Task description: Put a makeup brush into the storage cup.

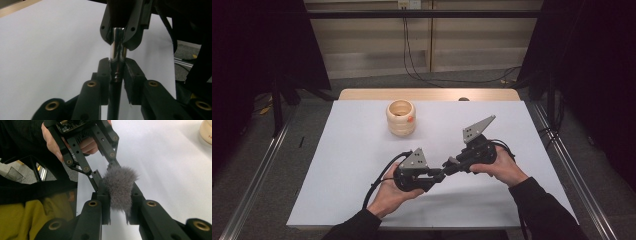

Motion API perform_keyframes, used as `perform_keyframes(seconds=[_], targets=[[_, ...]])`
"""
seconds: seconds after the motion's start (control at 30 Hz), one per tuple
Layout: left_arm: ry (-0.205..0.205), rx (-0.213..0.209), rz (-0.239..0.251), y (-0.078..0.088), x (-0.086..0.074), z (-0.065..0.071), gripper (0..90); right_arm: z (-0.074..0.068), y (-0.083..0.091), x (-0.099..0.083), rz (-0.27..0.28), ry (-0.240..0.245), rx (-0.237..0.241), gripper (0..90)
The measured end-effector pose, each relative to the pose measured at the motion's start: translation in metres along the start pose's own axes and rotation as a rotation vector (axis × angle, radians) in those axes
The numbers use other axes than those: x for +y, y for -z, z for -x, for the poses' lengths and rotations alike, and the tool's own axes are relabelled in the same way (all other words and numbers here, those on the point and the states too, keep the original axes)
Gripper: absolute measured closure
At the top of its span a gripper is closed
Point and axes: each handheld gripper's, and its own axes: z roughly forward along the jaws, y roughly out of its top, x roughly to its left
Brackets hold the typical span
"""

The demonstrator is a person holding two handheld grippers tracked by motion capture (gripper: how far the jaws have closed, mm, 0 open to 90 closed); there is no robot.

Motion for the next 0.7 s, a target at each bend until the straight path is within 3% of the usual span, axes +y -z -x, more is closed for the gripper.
perform_keyframes(seconds=[0.47,0.7], targets=[[0.012,-0.010,0.018,0.0036,-0.0009,-0.0001,78.6,0.0000,-0.0006,-0.0011,0.046,-0.007,0.012,77.2],[0.022,-0.008,0.011,0.0051,-0.0005,0.0009,78.8,-0.0001,-0.0009,-0.0018,0.067,-0.010,0.011,71.9]])
